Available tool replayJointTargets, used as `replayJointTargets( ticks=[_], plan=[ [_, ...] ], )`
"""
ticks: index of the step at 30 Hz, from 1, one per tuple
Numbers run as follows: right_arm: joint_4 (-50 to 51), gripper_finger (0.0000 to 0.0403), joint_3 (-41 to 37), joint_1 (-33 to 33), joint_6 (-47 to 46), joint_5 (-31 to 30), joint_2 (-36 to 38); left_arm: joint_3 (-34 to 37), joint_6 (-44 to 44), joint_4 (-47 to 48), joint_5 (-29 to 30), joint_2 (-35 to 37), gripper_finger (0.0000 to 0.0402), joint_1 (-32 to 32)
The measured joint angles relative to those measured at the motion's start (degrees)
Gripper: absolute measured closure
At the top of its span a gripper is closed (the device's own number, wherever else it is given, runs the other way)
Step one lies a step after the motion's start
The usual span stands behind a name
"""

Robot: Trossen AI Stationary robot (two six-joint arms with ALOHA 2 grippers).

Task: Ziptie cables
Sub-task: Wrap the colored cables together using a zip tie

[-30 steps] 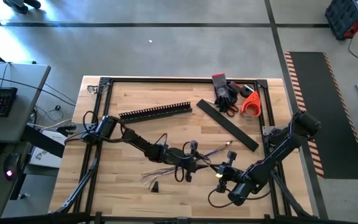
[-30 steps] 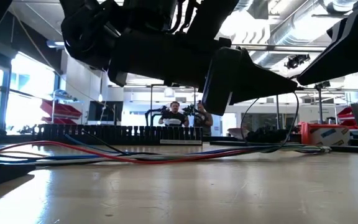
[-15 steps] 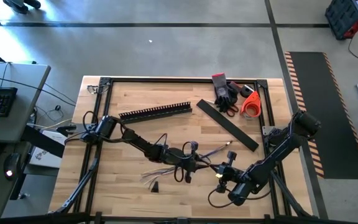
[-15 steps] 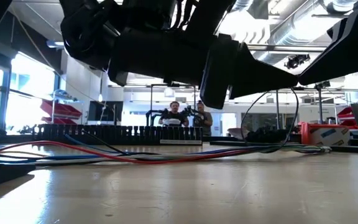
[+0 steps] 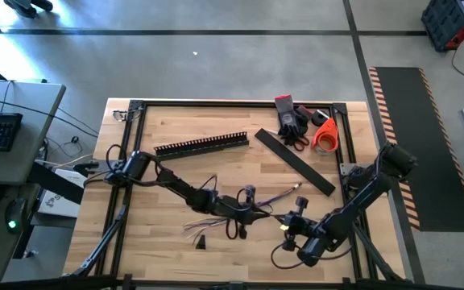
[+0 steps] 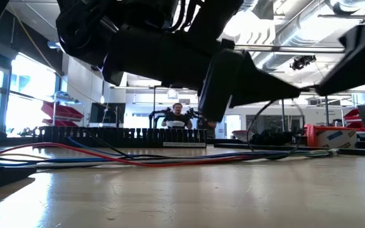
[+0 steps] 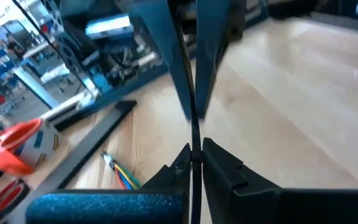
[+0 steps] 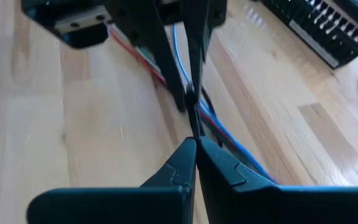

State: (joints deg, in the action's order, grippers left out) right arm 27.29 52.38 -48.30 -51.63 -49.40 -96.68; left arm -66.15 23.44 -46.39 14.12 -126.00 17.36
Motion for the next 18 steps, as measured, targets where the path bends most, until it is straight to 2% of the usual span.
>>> replayJointTargets(
  ticks=[8,13,16,18],
  plan=[
    [11.6,0.0403,0.0,-5.9,-14.2,0.0,1.0,0.0,-0.9,3.6,1.6,0.4,0.0401,0.0],
    [20.3,0.0403,0.1,-9.6,-25.8,5.0,1.0,0.0,-1.1,3.7,1.6,0.4,0.0401,0.0],
    [18.3,0.0402,0.1,-11.2,-25.6,3.7,1.0,0.0,-1.8,3.8,1.6,0.4,0.0401,0.0],
    [12.8,0.0398,0.1,-11.5,-18.8,0.6,1.0,-0.2,-1.9,4.1,1.6,0.4,0.0401,0.0]
  ],
)
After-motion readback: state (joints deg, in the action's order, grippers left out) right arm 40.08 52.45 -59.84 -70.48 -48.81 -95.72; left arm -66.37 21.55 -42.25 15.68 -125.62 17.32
